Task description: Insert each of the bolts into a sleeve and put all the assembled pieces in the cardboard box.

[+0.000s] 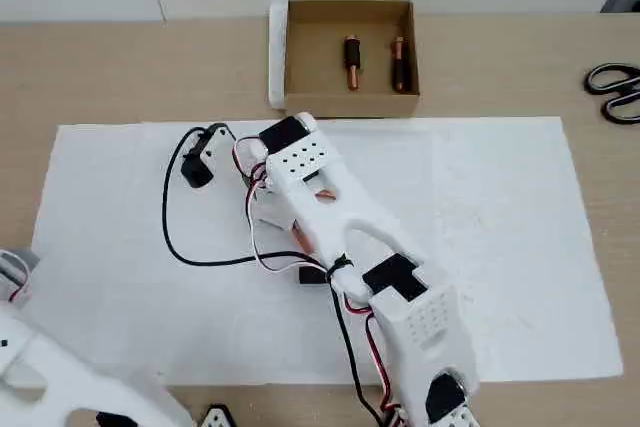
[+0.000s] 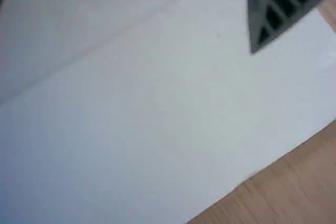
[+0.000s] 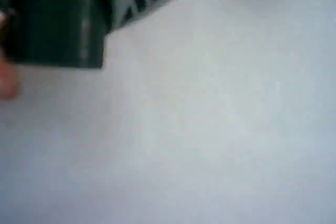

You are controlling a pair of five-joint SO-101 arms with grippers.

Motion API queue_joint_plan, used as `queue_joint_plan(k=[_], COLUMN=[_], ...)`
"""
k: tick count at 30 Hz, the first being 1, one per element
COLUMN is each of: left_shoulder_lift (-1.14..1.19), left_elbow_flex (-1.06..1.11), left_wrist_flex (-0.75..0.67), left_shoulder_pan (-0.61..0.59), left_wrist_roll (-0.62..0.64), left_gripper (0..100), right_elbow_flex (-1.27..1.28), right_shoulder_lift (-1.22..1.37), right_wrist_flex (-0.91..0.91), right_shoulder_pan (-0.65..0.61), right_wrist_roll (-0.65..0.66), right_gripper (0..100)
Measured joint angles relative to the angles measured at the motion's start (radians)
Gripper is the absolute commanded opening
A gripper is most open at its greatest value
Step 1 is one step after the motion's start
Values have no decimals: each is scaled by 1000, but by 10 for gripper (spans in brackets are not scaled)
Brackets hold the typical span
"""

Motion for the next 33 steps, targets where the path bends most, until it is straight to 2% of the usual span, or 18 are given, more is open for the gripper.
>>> queue_joint_plan(k=[10,14,16,21,33], left_shoulder_lift=[0,0,0,0,0], left_elbow_flex=[0,0,0,0,0], left_wrist_flex=[0,0,0,0,0], left_shoulder_pan=[0,0,0,0,0], left_wrist_roll=[0,0,0,0,0], left_gripper=[302,302,302,302,302], right_elbow_flex=[0,0,0,0,0], right_shoulder_lift=[0,0,2,6,8], right_wrist_flex=[0,0,2,0,0], right_shoulder_pan=[34,38,38,55,61], right_wrist_roll=[-35,-44,-48,-51,-52], right_gripper=[15,148,180,136,132])
